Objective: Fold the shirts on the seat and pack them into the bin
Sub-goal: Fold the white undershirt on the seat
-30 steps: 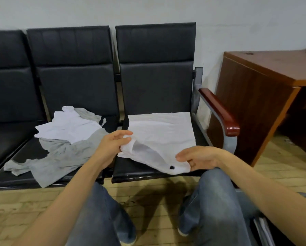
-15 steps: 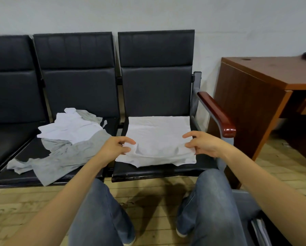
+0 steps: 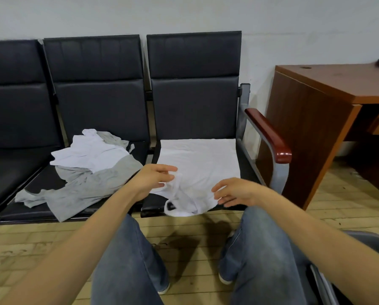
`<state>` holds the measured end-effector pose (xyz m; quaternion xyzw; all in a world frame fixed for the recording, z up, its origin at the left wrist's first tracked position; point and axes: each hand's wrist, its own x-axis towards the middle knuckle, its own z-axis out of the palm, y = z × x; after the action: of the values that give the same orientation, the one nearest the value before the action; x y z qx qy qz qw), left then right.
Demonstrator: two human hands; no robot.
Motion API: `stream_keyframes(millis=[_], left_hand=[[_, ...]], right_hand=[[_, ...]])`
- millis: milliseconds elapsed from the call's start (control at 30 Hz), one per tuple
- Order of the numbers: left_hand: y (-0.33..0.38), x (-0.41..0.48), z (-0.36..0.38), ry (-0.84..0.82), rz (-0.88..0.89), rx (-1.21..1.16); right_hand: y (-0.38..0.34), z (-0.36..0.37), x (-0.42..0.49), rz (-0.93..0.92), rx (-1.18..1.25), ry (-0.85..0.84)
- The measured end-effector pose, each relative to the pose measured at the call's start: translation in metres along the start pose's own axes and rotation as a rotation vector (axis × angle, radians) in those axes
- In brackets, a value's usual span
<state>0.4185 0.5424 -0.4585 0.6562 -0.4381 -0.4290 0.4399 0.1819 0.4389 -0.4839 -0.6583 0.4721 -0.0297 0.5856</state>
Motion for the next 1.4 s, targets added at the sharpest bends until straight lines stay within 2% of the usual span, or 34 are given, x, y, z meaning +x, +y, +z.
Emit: stream_keyframes(millis=[167,233,367,467,567,700,800,867,933,1000,1100,1167,1233,1333,1400], left_hand=[[0.004,0.005,0.010,-0.015,0.077,-0.071],[0.009,0.008,0.011,0.020,0.096,-0.128],[0.009,0.010,0.015,0.087,0.080,-0.204],[0.002,0.011,0.019,0.087,0.076,-0.254],[-0.003,0.012,0.022,0.059,0.084,-0.269],[-0.012,0.012,0.018,0.074,0.081,-0.270],[-0.023,0.010,0.010,0.097,0.060,-0.245],[-0.029,0.009,0.005,0.114,0.048,-0.210],[-0.035,0.007,0.004,0.120,0.041,-0.198],[-0.039,0.004,0.005,0.106,0.032,-0.233],[-0.043,0.002,0.013,0.074,0.025,-0.274],[-0.044,0.000,0.017,0.067,0.013,-0.272],[-0.044,-0.002,0.016,0.067,0.003,-0.279],[-0.044,-0.002,0.008,0.093,0.004,-0.276],[-0.045,-0.003,0.003,0.111,0.008,-0.259]], right_hand=[[0.039,0.044,0.033,0.172,0.213,-0.047],[0.057,0.060,0.042,0.252,0.438,-0.037],[0.085,0.097,0.066,0.400,1.081,0.013],[0.090,0.122,0.083,0.454,1.273,0.069],[0.087,0.134,0.094,0.413,1.467,0.099],[0.084,0.135,0.095,0.347,1.388,0.169],[0.090,0.131,0.094,0.403,1.285,0.238],[0.093,0.121,0.092,0.379,1.301,0.284],[0.092,0.112,0.087,0.260,1.399,0.363],[0.095,0.111,0.081,0.151,1.621,0.401],[0.093,0.124,0.075,0.245,1.824,0.226],[0.089,0.131,0.075,0.248,1.743,0.110],[0.086,0.132,0.074,0.233,1.553,0.082],[0.086,0.126,0.066,0.202,1.298,0.111],[0.083,0.117,0.055,0.120,1.129,0.240]])
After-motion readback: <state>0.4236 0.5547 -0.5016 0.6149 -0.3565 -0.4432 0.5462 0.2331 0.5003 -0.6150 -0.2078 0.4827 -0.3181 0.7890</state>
